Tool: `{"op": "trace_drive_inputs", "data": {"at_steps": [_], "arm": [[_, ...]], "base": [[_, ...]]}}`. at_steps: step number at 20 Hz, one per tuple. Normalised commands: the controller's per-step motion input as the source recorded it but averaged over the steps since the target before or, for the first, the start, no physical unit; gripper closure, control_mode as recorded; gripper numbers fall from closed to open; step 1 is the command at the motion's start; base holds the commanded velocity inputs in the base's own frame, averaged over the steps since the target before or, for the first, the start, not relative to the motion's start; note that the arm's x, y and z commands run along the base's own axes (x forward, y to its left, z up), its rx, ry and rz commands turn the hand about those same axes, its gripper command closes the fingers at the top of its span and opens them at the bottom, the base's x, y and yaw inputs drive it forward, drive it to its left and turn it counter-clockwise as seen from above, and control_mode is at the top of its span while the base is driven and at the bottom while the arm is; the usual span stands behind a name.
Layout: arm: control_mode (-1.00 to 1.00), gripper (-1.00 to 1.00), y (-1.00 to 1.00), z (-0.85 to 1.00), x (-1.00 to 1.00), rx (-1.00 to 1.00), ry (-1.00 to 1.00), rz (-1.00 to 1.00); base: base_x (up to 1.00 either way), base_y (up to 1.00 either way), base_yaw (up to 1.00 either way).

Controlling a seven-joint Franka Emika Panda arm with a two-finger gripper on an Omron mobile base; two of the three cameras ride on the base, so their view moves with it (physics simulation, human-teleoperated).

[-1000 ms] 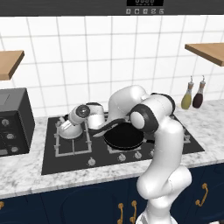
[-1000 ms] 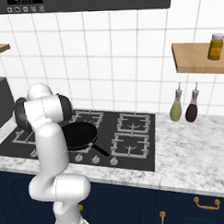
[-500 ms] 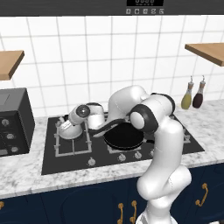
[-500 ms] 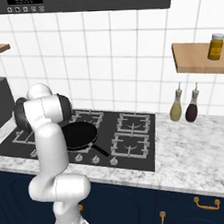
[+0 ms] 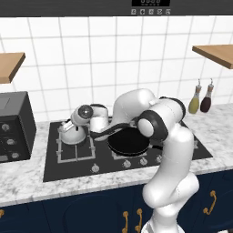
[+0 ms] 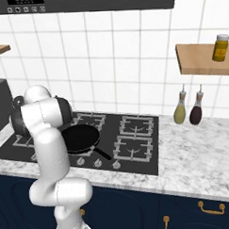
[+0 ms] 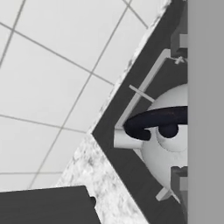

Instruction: Pick the kettle from the counter and place it on a stove burner. Then turn the burner on.

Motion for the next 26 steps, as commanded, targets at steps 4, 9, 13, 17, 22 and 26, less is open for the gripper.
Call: {"op": "trace_drive_inputs", "data": {"at_steps": [4,9,13,17,22,26], "arm": [[-1.0,-1.0,0.0,0.48,-0.18,0.0,0.0,-0.01],[-1.0,-1.0,0.0,0.51,-0.5,0.0,0.0,0.0],[-1.0,-1.0,-0.02,0.65,-0.53,0.08,0.0,-0.04],[-1.0,-1.0,-0.08,0.79,-0.44,0.16,0.05,-0.06],[-1.0,-1.0,-0.15,0.53,-0.61,0.16,0.21,-0.08],[-1.0,-1.0,-0.24,0.38,-0.72,0.09,0.25,-0.07]], "base": [[0.0,0.0,0.0],[0.0,0.0,0.0],[0.0,0.0,0.0],[0.0,0.0,0.0],[0.0,0.0,0.0],[0.0,0.0,0.0]]}}
